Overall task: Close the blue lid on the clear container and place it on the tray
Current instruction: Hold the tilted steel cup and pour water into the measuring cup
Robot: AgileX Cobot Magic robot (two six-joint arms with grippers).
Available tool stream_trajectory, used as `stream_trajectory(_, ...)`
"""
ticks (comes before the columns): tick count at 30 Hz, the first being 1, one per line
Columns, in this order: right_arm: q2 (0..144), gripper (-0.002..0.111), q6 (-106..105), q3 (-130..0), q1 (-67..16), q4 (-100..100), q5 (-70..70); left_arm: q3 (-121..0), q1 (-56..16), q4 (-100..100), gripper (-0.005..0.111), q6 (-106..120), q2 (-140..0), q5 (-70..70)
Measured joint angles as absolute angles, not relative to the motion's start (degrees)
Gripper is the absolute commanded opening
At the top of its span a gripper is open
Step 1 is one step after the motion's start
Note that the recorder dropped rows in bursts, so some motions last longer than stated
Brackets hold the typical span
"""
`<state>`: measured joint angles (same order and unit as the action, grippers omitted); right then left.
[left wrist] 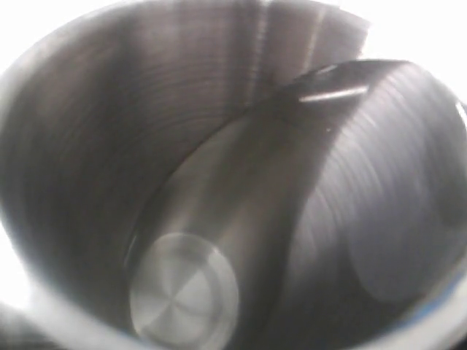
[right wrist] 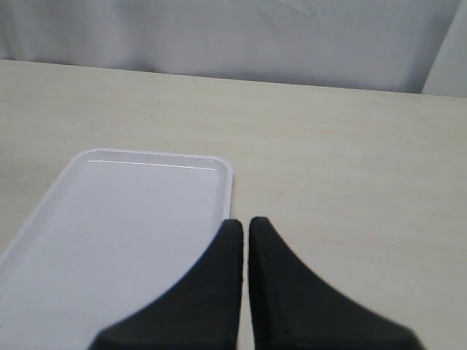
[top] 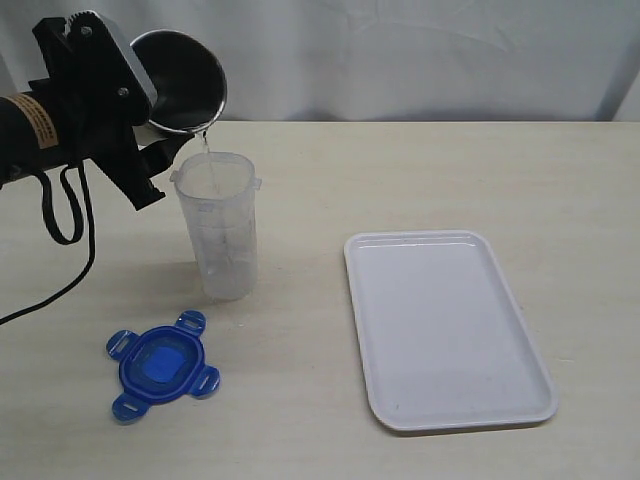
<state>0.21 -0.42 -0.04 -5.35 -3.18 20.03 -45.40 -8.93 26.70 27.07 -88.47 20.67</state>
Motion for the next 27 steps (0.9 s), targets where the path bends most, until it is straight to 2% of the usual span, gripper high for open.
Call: stream_trajectory(27,0.21,0.004,-0.42,-0.04,-5.35,-3.18,20.03,-45.4,-8.93,26.7,0.0,30.32,-88.47,21.3)
